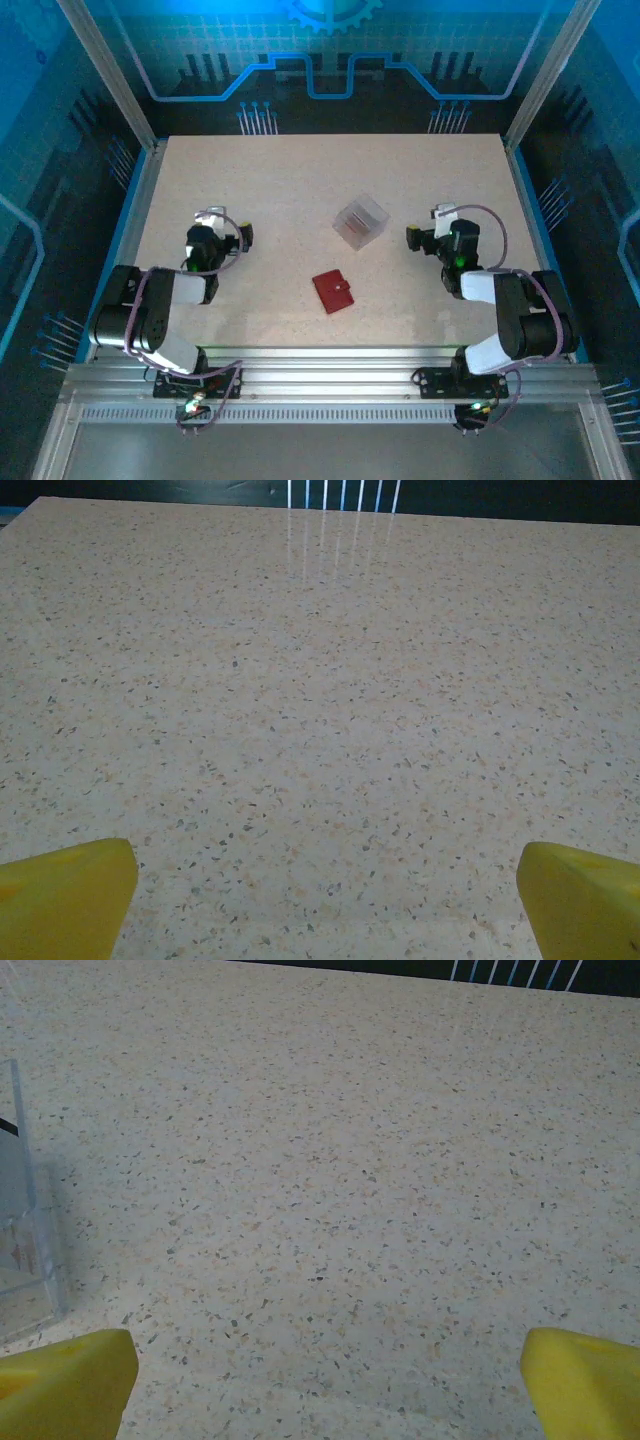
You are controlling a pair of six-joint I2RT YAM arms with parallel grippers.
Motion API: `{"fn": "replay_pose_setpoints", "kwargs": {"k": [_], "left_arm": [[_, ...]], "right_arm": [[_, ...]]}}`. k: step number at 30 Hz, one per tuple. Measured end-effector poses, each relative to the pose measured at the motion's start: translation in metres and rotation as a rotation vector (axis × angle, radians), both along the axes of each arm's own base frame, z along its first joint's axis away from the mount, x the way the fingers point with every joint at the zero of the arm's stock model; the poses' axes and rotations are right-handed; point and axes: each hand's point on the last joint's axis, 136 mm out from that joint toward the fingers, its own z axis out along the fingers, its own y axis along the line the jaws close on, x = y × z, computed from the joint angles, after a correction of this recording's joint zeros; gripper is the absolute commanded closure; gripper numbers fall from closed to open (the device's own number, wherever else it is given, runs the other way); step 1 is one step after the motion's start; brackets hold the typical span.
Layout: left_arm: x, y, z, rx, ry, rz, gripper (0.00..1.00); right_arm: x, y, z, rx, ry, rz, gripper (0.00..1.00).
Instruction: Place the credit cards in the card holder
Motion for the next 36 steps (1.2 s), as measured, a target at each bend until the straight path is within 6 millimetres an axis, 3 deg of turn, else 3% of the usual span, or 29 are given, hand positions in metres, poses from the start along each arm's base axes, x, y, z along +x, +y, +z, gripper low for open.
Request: {"fn": "replay_pose_setpoints", "kwargs": {"k": [29,36], "left_arm": [[0.000,0.000,0.000,0.000,0.000,0.000,0.01],[0.001,0.015,0.007,0.003,-0.035,0.086,0.01]], "right_arm": [[0.000,0.000,0.000,0.000,0.000,0.000,0.00],[0.000,0.000,0.000,0.000,0.000,0.000,0.00]]}}
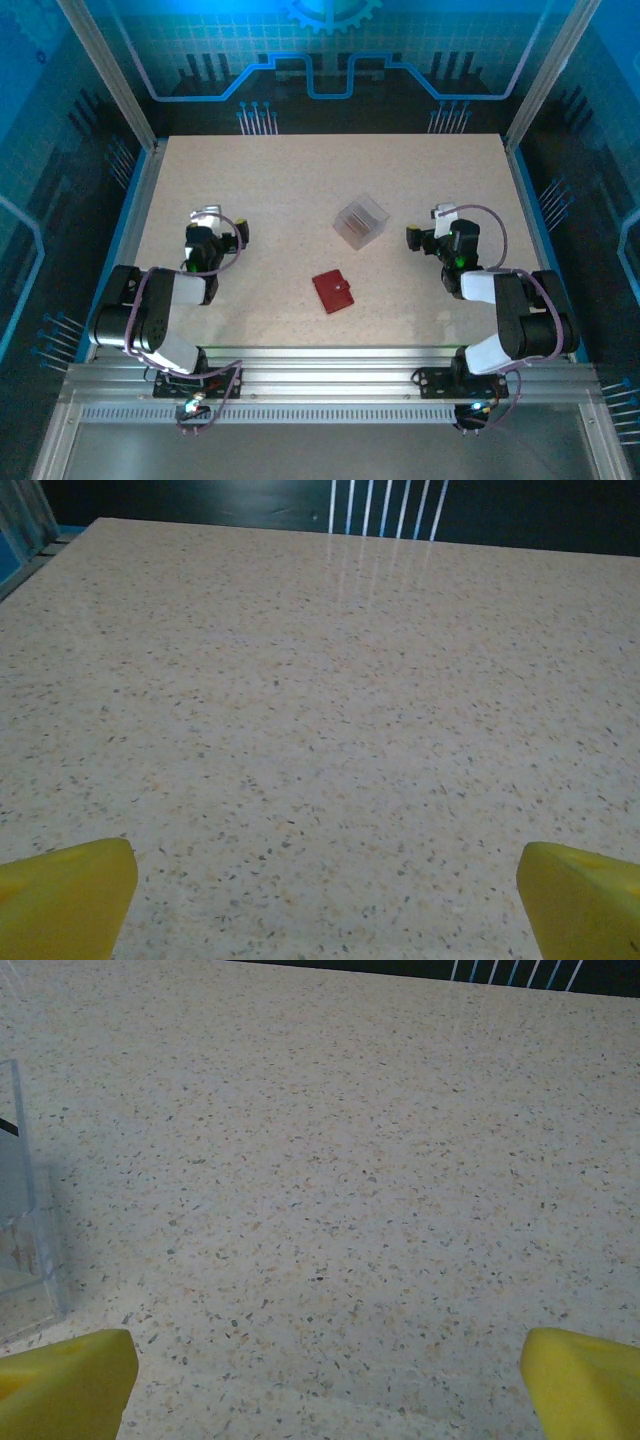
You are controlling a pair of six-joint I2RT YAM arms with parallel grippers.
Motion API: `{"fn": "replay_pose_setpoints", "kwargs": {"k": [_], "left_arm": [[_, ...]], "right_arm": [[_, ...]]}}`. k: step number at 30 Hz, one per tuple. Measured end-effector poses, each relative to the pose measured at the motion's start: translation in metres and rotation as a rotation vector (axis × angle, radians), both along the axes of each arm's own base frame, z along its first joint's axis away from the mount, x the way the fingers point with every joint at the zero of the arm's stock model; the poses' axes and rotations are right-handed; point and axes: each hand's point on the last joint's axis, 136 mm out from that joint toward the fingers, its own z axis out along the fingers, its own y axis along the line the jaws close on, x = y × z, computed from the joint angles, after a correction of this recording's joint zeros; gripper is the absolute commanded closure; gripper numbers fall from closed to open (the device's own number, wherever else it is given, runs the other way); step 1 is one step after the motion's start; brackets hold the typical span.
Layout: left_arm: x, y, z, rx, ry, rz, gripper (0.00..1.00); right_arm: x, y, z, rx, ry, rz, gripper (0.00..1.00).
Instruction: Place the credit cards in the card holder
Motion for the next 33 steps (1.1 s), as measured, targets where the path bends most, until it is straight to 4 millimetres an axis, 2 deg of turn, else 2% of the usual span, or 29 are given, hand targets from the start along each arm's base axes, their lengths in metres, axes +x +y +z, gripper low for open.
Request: {"fn": "replay_pose_setpoints", "kwargs": {"k": [4,7,8,10,12,13,16,19,21,22,24,26,29,33], "left_arm": [[0.000,0.003,-0.001,-0.003,0.007,0.007,0.01],[-0.002,0.006,0.002,0.000,0.005,0.020,0.01],[-0.003,0.007,0.006,0.002,0.000,0.025,0.01],[-0.006,0.009,0.020,0.008,-0.022,0.043,0.01],[-0.011,0.013,0.039,0.017,-0.058,0.073,0.01],[-0.014,0.013,0.050,0.014,-0.079,0.083,0.01],[-0.021,0.012,0.087,-0.028,-0.134,0.111,0.01],[-0.019,0.011,0.128,-0.106,-0.136,0.133,0.01],[-0.015,0.008,0.154,-0.155,-0.116,0.141,0.01],[-0.014,0.005,0.164,-0.179,-0.109,0.142,0.01],[-0.015,-0.004,0.175,-0.237,-0.078,0.128,0.01],[-0.019,-0.014,0.172,-0.281,-0.024,0.106,0.01],[-0.030,-0.038,0.153,-0.315,0.091,0.054,0.01],[-0.048,-0.083,0.132,-0.336,0.230,-0.062,0.01]], "right_arm": [[0.000,0.001,0.000,0.003,0.002,0.004,0.00],[0.002,-0.011,0.004,-0.004,0.054,-0.068,0.00],[0.006,-0.016,0.014,-0.003,0.068,-0.104,0.00],[0.019,-0.023,0.045,0.010,0.056,-0.152,0.00],[0.033,-0.026,0.087,0.045,0.016,-0.179,0.00],[0.037,-0.026,0.102,0.070,0.003,-0.189,0.00],[0.042,-0.033,0.133,0.223,0.023,-0.232,0.00],[0.047,-0.058,0.134,0.458,0.098,-0.250,0.00],[0.049,-0.077,0.120,0.602,0.167,-0.269,0.00],[0.047,-0.081,0.111,0.645,0.200,-0.277,0.00],[0.038,-0.072,0.094,0.714,0.288,-0.276,0.00],[0.031,-0.049,0.093,0.740,0.336,-0.230,0.00],[0.024,-0.010,0.105,0.766,0.381,-0.119,0.00],[0.010,0.013,0.129,0.729,0.329,-0.061,0.00]]}}
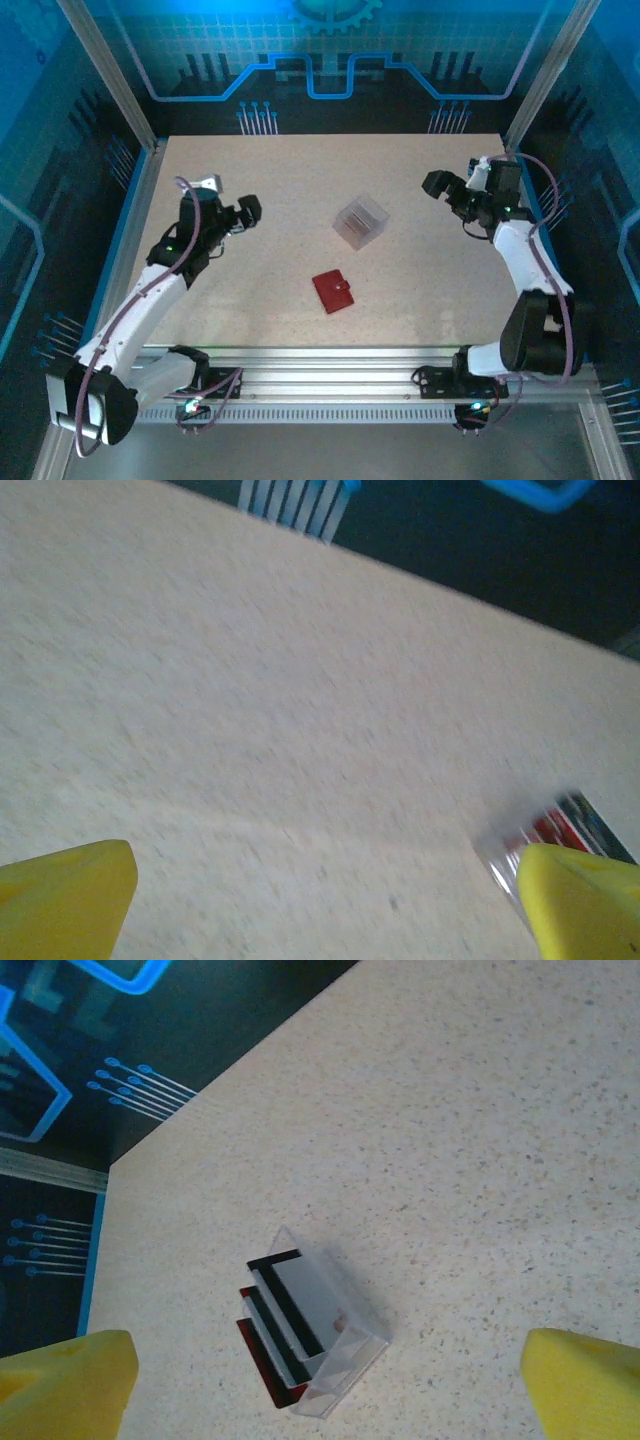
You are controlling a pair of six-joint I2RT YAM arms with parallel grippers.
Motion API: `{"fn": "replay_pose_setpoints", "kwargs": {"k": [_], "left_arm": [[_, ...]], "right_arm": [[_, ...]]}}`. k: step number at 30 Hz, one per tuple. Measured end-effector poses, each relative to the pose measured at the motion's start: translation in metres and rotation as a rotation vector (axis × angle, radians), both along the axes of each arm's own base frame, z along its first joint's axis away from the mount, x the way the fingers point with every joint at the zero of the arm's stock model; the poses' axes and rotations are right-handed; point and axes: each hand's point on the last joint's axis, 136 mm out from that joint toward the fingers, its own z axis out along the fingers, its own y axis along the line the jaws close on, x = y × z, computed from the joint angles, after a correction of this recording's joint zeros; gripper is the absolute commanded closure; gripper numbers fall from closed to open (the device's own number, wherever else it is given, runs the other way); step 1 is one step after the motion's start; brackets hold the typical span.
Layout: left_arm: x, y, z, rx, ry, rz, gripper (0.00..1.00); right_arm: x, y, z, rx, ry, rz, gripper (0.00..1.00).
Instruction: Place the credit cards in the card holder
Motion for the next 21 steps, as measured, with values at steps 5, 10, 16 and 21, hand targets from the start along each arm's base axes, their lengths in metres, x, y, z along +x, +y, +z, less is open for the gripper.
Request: {"fn": "replay_pose_setpoints", "kwargs": {"k": [5,10,16,21], "left_arm": [[-0.026,-0.061,-0.018,-0.073,0.101,-0.176,0.01],[-0.062,-0.129,-0.040,-0.150,0.202,-0.369,0.06],[-0.098,-0.158,-0.100,-0.281,0.391,-0.417,0.35],[-0.112,-0.162,-0.137,-0.339,0.511,-0.394,0.49]], "right_arm": [[-0.035,0.048,0.040,-0.146,-0.081,0.079,0.00],[-0.075,0.110,0.020,-0.296,-0.057,0.242,0.00],[-0.136,0.155,-0.023,-0.458,0.024,0.431,0.26],[-0.165,0.184,-0.051,-0.554,0.062,0.554,0.54]]}}
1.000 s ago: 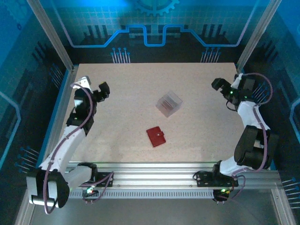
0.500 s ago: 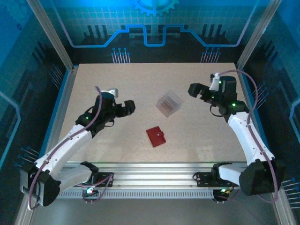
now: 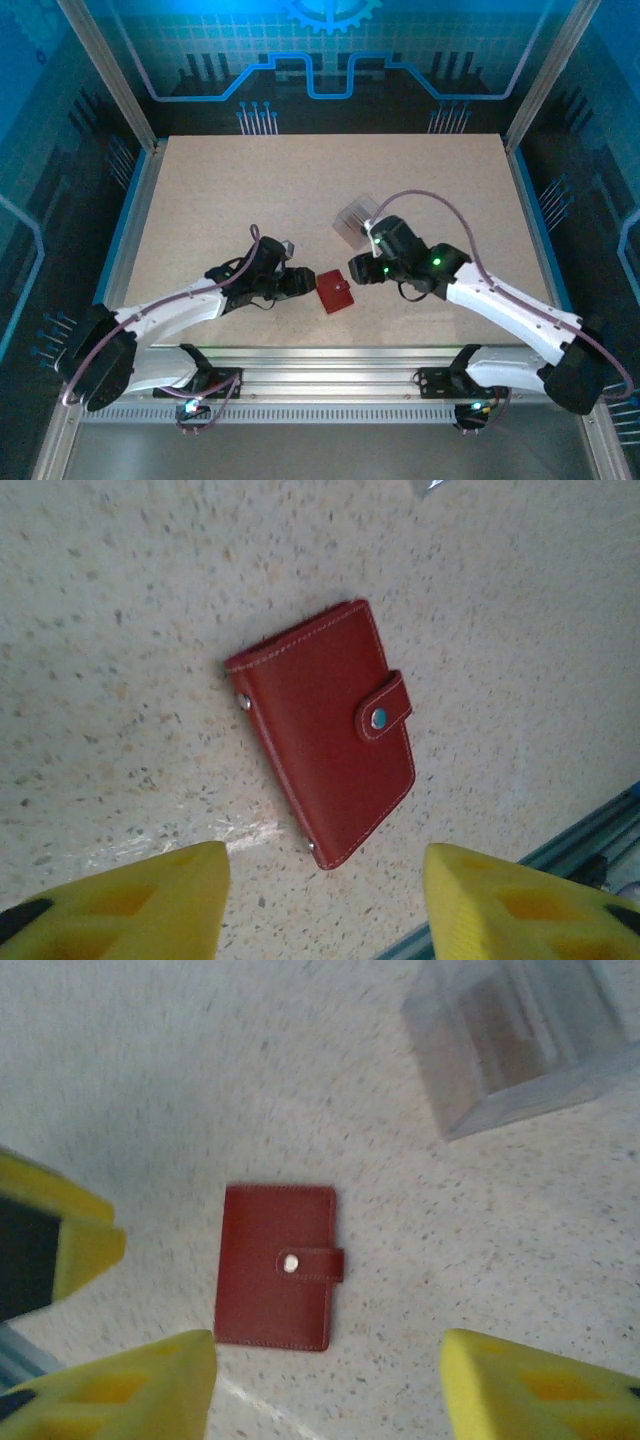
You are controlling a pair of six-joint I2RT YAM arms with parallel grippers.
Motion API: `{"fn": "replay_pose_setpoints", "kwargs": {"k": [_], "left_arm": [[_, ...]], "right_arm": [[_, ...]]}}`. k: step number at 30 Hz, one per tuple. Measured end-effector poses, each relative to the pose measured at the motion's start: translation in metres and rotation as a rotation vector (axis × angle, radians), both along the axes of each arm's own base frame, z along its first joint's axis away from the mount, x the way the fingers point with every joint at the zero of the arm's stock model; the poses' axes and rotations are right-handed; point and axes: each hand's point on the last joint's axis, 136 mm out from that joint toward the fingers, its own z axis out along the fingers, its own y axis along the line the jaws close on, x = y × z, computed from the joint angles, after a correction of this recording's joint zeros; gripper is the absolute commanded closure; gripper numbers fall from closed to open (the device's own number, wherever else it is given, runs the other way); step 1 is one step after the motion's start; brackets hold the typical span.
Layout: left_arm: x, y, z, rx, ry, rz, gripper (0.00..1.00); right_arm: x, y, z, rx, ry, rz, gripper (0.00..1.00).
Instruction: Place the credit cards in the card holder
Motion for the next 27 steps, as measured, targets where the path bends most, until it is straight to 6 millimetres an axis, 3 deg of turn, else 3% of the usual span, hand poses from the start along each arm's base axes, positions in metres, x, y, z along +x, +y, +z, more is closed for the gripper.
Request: {"fn": "replay_pose_setpoints", "kwargs": {"k": [2,5,9,13,19,27], "left_arm": [[0.002,-0.006,-0.004,-0.020,0.021,0.001,0.53],[0.004,-0.013,-0.016,-0.030,0.063,0.002,0.61],[0.006,-0.017,-0.031,-0.022,0.115,0.010,0.66],[0.010,-0.022,-0.034,-0.019,0.121,0.008,0.67],[0.023,-0.029,-0.021,-0.031,0.091,0.013,0.70],[0.022,-0.022,-0.044,0.045,0.140,0.027,0.74]], "right_arm": [[-0.007,0.008,-0.017,-0.041,0.035,0.030,0.61],[-0.011,0.014,-0.041,-0.091,0.087,0.054,0.61],[-0.012,0.021,-0.060,-0.110,0.133,0.075,0.62],[-0.014,0.032,-0.076,-0.109,0.175,0.109,0.64],[-0.014,0.043,-0.091,-0.132,0.206,0.142,0.64],[-0.006,0.051,-0.102,-0.164,0.210,0.153,0.63]]}}
